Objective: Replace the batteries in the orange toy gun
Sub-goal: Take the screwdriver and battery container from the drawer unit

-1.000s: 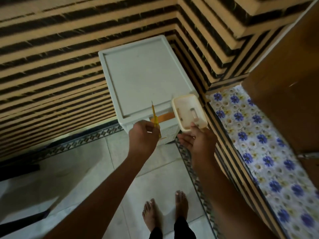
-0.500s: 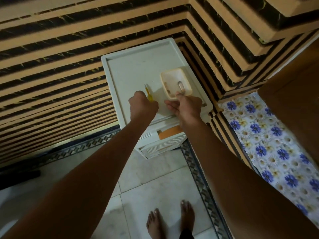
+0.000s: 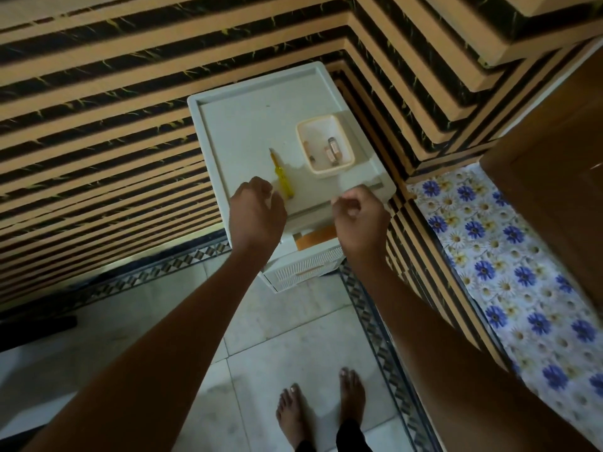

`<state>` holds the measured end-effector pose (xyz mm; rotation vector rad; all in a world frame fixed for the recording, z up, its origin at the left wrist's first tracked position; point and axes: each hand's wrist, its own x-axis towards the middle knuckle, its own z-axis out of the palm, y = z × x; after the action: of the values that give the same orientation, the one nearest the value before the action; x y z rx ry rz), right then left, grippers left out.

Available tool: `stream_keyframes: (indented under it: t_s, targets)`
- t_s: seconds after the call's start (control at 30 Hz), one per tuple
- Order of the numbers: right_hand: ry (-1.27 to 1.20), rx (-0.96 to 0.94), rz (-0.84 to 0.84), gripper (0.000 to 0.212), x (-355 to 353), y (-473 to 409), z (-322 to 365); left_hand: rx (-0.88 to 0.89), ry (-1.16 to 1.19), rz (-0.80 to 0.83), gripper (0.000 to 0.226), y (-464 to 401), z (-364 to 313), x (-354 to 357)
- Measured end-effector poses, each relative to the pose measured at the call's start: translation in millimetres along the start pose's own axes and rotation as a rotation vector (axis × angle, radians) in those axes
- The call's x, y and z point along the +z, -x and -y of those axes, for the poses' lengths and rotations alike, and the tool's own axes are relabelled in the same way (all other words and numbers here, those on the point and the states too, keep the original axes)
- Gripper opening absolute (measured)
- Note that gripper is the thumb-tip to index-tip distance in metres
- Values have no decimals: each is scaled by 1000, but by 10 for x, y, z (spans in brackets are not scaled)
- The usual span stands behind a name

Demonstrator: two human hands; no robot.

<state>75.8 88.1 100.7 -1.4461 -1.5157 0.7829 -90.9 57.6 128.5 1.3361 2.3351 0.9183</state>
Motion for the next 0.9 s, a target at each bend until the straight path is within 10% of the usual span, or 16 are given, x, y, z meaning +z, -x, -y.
stream_keyframes:
  t_s: [0.27,0.6,0.9]
  targets:
    - [509,-685,226,25,-67,283,-472,331,-399,194,63,391,585,-121]
    - [851,-333,776,30,-507,653,-226,361,-414,391,73,301,611,-302]
    - [959,-351,770,38,-592,1239,-770,463,-411,321,70,340,671,-280]
